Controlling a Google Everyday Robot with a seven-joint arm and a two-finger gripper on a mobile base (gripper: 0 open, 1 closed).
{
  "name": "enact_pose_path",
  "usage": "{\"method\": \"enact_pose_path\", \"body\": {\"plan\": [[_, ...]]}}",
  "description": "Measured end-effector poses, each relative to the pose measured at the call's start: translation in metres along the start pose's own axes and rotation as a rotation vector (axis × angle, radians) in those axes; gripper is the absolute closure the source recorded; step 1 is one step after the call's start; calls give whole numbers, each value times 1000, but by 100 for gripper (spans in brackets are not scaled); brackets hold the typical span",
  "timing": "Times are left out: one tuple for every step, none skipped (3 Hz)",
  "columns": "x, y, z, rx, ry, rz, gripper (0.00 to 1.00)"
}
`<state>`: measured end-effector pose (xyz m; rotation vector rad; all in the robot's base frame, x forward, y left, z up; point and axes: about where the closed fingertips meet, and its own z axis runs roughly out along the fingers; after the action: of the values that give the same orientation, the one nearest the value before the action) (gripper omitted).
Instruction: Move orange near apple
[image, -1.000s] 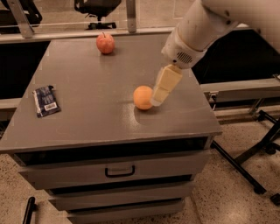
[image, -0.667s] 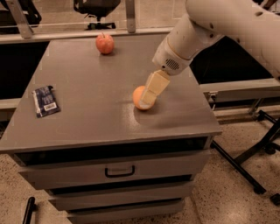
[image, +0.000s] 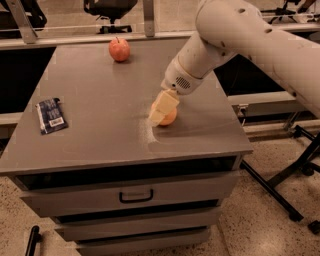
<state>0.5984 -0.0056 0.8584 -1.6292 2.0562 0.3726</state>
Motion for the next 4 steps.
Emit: {"method": "enact_pose_path", "body": {"plan": [[-2, 4, 0, 30, 53, -54, 51], [-1, 5, -3, 40, 71, -77, 75], [-2, 6, -2, 38, 72, -79, 97], [-2, 7, -2, 38, 72, -80, 100]]}}
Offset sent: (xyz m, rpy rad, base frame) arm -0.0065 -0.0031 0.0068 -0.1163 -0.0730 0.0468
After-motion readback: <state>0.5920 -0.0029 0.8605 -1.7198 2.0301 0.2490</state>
